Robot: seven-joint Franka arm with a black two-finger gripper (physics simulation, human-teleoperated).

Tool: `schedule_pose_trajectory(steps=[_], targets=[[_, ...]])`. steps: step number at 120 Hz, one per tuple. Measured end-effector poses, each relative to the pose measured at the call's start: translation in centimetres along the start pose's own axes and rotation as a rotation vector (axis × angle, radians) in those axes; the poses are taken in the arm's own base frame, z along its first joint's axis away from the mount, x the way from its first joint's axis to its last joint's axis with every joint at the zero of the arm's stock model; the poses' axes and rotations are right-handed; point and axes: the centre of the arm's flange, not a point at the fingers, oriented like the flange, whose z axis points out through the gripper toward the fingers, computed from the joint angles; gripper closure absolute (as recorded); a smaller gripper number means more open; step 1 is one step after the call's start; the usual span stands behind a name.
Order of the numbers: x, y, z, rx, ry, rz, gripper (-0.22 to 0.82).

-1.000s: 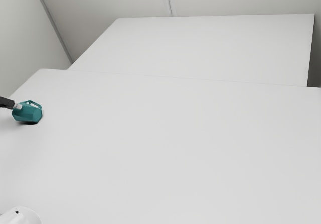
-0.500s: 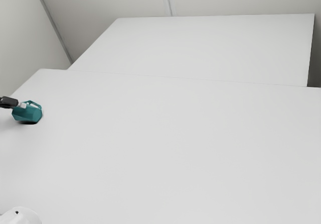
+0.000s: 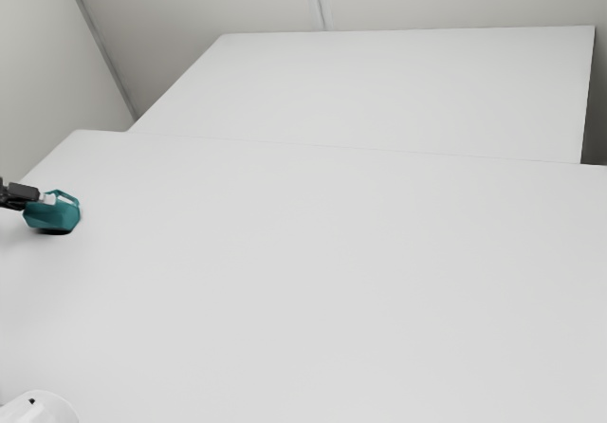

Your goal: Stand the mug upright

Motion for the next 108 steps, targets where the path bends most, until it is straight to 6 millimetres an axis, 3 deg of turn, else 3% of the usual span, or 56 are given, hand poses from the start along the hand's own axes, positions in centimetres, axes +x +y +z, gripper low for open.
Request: schedule_pose_trajectory(steps=[108], targets=[[-0.8,0.2,1.4,-0.128,0.045,-0.092,0.00]])
